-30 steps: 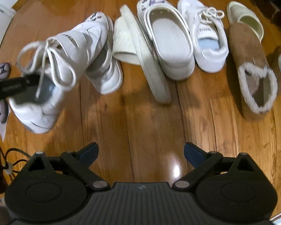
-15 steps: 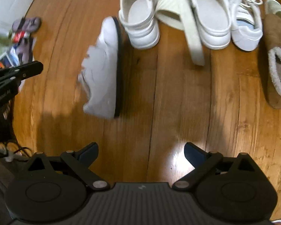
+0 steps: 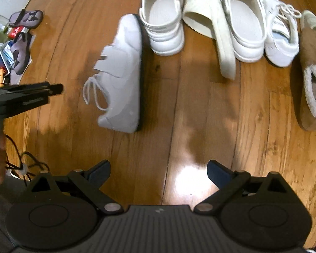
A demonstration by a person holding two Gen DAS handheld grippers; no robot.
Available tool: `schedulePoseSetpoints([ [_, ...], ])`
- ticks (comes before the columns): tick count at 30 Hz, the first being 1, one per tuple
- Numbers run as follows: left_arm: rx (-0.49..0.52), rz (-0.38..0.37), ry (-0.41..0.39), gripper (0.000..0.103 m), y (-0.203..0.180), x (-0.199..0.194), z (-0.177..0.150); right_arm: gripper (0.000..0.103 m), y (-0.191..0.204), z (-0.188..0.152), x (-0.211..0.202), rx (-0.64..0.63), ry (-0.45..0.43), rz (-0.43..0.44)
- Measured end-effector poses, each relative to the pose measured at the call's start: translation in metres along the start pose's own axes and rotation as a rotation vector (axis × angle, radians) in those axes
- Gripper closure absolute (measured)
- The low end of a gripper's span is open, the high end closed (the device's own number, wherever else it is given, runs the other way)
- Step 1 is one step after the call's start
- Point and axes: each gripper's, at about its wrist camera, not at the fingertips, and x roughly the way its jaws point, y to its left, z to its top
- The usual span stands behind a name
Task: Organize scattered shoes
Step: 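Carry the held sneaker away from the shoe pile with the left gripper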
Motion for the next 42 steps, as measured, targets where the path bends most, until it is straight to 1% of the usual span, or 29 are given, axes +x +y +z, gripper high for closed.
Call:
schedulePoseSetpoints([
  [2,-0.013,0.005,0.008,0.064,0.005,0.017,-0.007,0.004,0.006,-0.003,0.001,-0.002,-0.007,0.012],
  [4,-0.026,0.009,0.017,0.064,0.011,0.033,-0.014,0.004,0.010,-0.004,0.005,-0.005,-0.011,0.016],
  [6,0.009,0.002,0.002,0.064,0.007,0.046,-0.021,0.004,0.014,-0.005,0.009,-0.016,-0.013,0.012],
  [8,0.013,-0.032,-0.015,0.062,0.005,0.054,-0.025,0.004,0.018,-0.007,0.012,-0.023,-0.013,-0.009],
  [10,-0.023,-0.095,-0.035,0.062,0.005,0.064,-0.030,0.005,0.020,-0.007,0.013,-0.024,-0.010,-0.016],
  [11,-0.042,-0.128,-0.046,0.059,0.005,0.069,-0.033,0.004,0.020,-0.007,0.014,-0.023,-0.008,-0.020],
  [13,-0.088,-0.175,-0.075,0.059,0.002,0.087,-0.036,0.004,0.021,-0.007,0.014,-0.021,-0.010,-0.022],
  [16,-0.137,-0.178,-0.130,0.059,-0.004,0.099,-0.041,0.004,0.022,-0.007,0.013,-0.023,-0.012,-0.026],
  [19,-0.158,-0.189,-0.184,0.059,-0.004,0.104,-0.047,0.004,0.024,-0.009,0.011,-0.035,-0.012,-0.031],
  [21,-0.158,-0.186,-0.189,0.059,-0.004,0.107,-0.049,0.004,0.024,-0.009,0.010,-0.042,-0.012,-0.030],
  [24,-0.118,-0.183,-0.175,0.059,-0.005,0.108,-0.046,0.004,0.023,-0.010,0.009,-0.042,-0.013,-0.038],
  [26,-0.092,-0.192,-0.172,0.059,-0.003,0.102,-0.047,0.004,0.022,-0.011,0.008,-0.041,-0.010,-0.038],
  [29,-0.066,-0.255,-0.192,0.058,0.005,0.084,-0.057,0.004,0.022,-0.013,0.007,-0.044,-0.005,-0.044],
  [31,-0.109,-0.323,-0.195,0.059,0.012,0.080,-0.060,0.004,0.021,-0.014,0.008,-0.040,-0.001,-0.048],
  [32,-0.125,-0.343,-0.190,0.058,0.014,0.080,-0.061,0.004,0.020,-0.015,0.009,-0.037,0.001,-0.050],
  [33,-0.149,-0.379,-0.179,0.058,0.017,0.081,-0.061,0.004,0.019,-0.015,0.009,-0.035,0.004,-0.053],
  [34,-0.158,-0.402,-0.175,0.057,0.018,0.081,-0.062,0.004,0.019,-0.016,0.009,-0.035,0.006,-0.056],
  [35,-0.163,-0.421,-0.173,0.053,0.018,0.080,-0.063,0.004,0.019,-0.016,0.009,-0.035,0.006,-0.058],
  [37,-0.183,-0.442,-0.208,0.049,0.016,0.069,-0.071,0.004,0.019,-0.016,0.008,-0.037,0.005,-0.059],
  [41,-0.185,-0.482,-0.229,0.044,0.003,0.053,-0.074,0.004,0.018,-0.016,0.006,-0.039,0.001,-0.058],
  [42,-0.165,-0.484,-0.230,0.038,-0.004,0.047,-0.074,0.004,0.018,-0.016,0.005,-0.036,0.002,-0.063],
])
